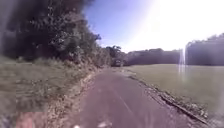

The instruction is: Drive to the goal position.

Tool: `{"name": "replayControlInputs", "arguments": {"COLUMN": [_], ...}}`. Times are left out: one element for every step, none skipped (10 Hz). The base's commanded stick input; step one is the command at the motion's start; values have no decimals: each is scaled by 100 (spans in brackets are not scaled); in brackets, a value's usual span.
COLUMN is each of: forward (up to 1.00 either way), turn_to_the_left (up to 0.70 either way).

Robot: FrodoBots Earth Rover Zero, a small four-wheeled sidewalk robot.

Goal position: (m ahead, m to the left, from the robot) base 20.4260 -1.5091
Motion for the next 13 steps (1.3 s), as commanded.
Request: {"name": "replayControlInputs", "arguments": {"forward": [100, 100, 100, 100, 100, 100, 100, 100, 100, 100, 100, 100, 100], "turn_to_the_left": [0, 0, 0, 0, 0, 0, 0, 0, 0, 0, 0, -8, -16]}}
